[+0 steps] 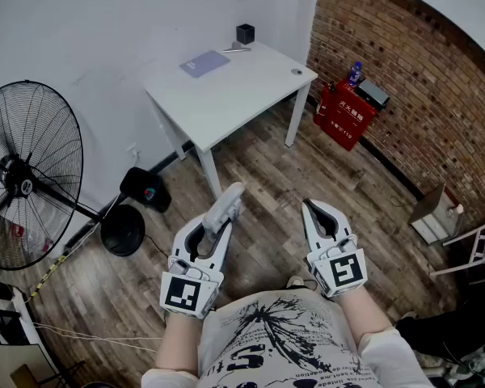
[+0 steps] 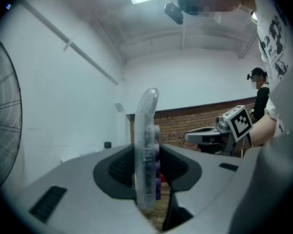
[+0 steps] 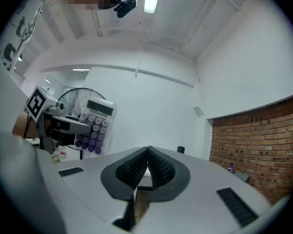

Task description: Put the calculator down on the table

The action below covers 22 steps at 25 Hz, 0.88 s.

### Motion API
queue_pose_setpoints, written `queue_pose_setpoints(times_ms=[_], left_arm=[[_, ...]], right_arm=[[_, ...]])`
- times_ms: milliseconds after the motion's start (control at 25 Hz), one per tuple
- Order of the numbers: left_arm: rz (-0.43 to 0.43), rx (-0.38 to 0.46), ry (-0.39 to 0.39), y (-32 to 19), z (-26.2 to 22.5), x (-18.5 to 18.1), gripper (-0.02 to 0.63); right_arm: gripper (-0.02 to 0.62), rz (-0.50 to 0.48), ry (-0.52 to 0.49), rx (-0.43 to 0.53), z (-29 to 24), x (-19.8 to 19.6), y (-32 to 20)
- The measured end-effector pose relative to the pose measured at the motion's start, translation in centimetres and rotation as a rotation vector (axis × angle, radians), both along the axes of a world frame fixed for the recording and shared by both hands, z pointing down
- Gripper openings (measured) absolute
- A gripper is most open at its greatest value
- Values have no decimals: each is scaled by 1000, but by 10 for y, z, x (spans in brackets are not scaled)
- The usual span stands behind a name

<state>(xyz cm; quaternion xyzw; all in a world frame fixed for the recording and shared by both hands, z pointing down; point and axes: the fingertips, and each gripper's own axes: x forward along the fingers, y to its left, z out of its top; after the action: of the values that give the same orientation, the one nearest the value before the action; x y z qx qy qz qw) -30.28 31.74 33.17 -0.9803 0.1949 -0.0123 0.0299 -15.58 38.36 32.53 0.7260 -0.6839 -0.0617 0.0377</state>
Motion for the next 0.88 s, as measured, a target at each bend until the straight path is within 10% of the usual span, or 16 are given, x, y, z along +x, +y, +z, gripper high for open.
queue_pose_setpoints(times_ms=[880], left_arm=[[-19,-53,-9,-33,19,51,141]], right_arm=[[15,-44,-61,-143,50,49,-30]])
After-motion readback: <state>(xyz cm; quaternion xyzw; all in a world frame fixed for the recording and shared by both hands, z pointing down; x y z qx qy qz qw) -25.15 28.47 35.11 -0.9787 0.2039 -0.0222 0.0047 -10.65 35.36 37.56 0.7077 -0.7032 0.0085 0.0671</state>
